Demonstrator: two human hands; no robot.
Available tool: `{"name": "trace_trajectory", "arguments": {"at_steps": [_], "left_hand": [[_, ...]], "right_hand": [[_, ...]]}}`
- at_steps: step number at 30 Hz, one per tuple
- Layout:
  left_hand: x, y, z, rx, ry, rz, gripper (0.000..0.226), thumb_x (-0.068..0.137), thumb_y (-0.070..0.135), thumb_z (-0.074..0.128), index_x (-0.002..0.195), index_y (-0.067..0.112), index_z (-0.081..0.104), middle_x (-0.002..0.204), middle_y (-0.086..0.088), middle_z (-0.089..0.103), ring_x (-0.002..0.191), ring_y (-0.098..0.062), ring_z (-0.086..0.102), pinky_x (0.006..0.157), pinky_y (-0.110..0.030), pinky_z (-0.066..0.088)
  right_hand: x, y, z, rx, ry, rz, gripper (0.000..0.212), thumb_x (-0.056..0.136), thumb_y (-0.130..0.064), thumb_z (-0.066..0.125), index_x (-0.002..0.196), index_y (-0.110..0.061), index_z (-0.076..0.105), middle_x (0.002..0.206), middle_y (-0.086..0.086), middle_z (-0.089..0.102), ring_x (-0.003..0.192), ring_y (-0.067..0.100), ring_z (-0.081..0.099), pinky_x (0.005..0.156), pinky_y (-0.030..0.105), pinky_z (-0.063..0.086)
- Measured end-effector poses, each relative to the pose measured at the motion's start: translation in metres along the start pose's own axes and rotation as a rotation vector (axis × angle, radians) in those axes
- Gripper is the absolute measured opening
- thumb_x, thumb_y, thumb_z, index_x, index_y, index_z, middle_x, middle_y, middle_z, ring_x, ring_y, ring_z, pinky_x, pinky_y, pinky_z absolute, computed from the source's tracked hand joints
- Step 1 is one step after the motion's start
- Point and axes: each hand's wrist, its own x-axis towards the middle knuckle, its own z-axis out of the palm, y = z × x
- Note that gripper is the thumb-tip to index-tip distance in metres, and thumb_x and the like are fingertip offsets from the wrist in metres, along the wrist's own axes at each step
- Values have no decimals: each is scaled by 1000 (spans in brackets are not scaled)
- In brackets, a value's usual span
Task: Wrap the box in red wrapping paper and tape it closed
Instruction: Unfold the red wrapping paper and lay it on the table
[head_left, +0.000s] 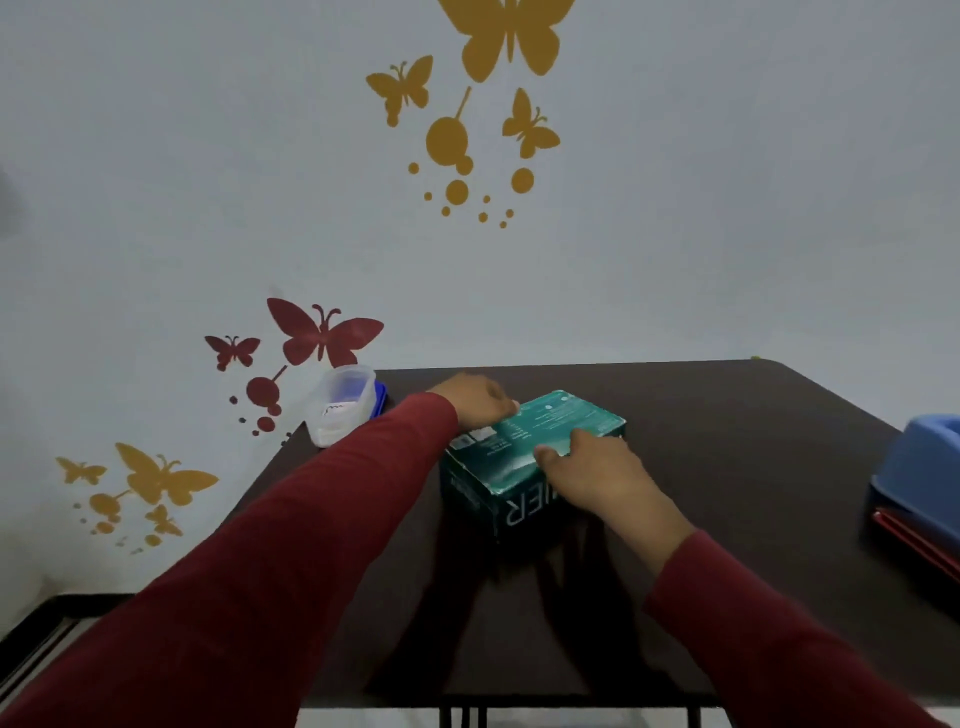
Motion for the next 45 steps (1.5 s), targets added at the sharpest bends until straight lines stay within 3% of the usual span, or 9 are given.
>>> {"name": "trace_trajectory", "arguments": {"at_steps": [3,7,11,16,20,24,28,31,45], "left_hand": [[-31,-11,6,-37,-30,-82,56,105,54,44,139,15,64,144,-9,61,131,-30,55,102,-33,44],[-75,-43,18,-157,156,-208,46,97,48,57,104,7,77,106,-14,74,101,-30,68,90,-38,57],[-134,-92,4,-223,335,-374,35,91,42,61,83,10,73,88,-10,70,76,-21,63,62,-28,45],[-176,-142,-14,-231,385,-538,32,90,37,62,70,12,59,79,-9,64,74,-23,59,60,-29,39],[-187,-159,-11,-199,337,-583,31,92,37,59,78,10,64,79,-9,61,71,-23,55,59,-29,38],[-186,-153,-5,-31,344,-585,40,95,48,52,103,12,66,110,-12,68,95,-29,63,80,-34,51],[-170,-111,0,127,492,-425,47,96,52,49,124,18,64,120,-9,66,117,-31,56,89,-40,51],[-146,-67,11,-43,509,-254,42,92,54,52,114,23,69,109,-5,72,105,-25,63,90,-40,54],[-7,204,123,-213,139,361,16,96,35,66,106,24,73,95,7,67,88,-15,64,79,-30,50]], "right_hand": [[-5,-6,10,192,-42,-61,59,105,-48,44,151,-12,48,153,15,51,141,34,48,109,36,42],[-20,-29,22,261,-65,-151,59,102,-30,54,159,-16,41,160,10,46,143,29,48,108,28,40],[-41,-83,38,316,-118,-251,50,99,-22,58,149,-14,53,147,9,58,127,26,60,84,19,38],[-54,-141,65,416,-218,-287,45,95,-18,64,139,-9,61,133,11,66,108,24,67,89,27,53],[-52,-158,82,456,-249,-289,40,91,-22,67,131,-16,65,129,7,69,110,24,68,91,27,54],[-51,-150,81,543,-212,-278,29,91,-28,68,119,-23,68,120,1,72,110,23,70,101,38,55],[-42,-119,64,585,-131,-224,51,89,-40,71,134,-18,64,129,3,67,116,26,68,104,43,54],[-34,-81,39,568,-61,-207,56,89,-41,73,139,-19,63,135,0,65,123,21,63,105,34,51],[-42,177,-110,195,230,19,56,96,-31,67,148,-20,52,144,4,59,120,21,62,91,28,49]]}}
